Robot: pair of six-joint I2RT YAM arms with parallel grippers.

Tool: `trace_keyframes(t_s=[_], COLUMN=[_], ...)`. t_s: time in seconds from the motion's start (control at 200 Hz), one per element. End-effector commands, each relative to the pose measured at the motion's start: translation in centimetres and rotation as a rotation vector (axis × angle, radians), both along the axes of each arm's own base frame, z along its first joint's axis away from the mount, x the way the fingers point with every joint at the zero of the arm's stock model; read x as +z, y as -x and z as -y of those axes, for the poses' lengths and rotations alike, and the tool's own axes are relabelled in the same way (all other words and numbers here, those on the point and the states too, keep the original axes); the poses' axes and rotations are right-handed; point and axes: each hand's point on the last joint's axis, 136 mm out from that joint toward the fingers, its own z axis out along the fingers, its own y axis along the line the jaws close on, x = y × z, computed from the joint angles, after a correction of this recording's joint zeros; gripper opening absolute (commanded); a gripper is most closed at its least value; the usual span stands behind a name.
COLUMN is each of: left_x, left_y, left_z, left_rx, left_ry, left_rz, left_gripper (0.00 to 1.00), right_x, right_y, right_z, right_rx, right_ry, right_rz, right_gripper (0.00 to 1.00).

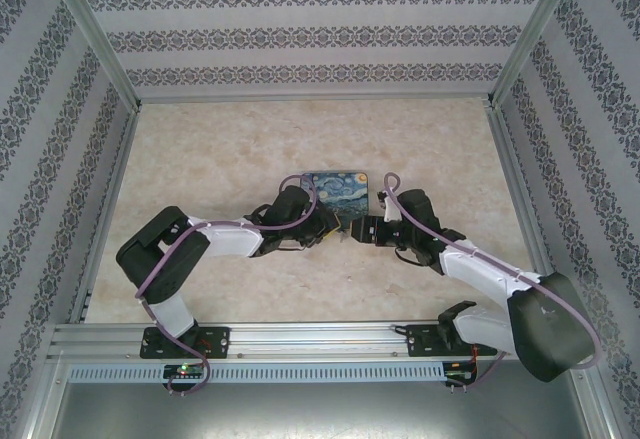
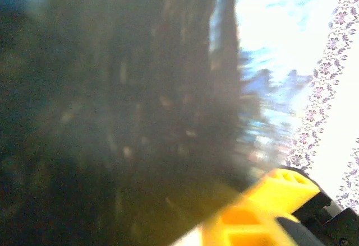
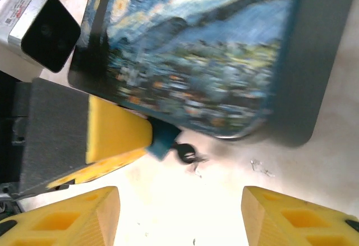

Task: Unlock a padlock with a key

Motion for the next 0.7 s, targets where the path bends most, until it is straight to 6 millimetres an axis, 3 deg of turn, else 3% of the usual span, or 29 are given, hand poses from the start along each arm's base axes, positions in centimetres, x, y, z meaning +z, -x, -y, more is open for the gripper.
trace_keyframes(t_s=[0.0, 0.215, 0.395, 0.694], left_x=[-1.5, -1.1, 0.4, 3.5], left_y=[0.9, 1.1, 1.3, 1.0], left_z=[-0.2, -0.5, -1.2, -3.2], left_rx=[-0.02, -0.025, -0.022, -0.012], left_ry=[-0.02, -0.021, -0.04, -0.141], left_rz=[-0.026, -0.014, 0.019, 0.104], left_gripper=[0.32, 0.49, 0.65, 0.9], right_x=[0.2, -0.1, -0.4, 0.8], right_y=[-0.6, -1.7, -2.8, -6.7], right_z=[-0.2, -1.0, -1.5, -2.2], right_rx=[-0.056, -0.085, -0.09, -0.091], right_ry=[-0.045, -0.092, -0.093, -0.094], right_rz=[0.001, -0.025, -0.034, -0.005], right_gripper=[0.6, 0.6, 0.6, 0.59])
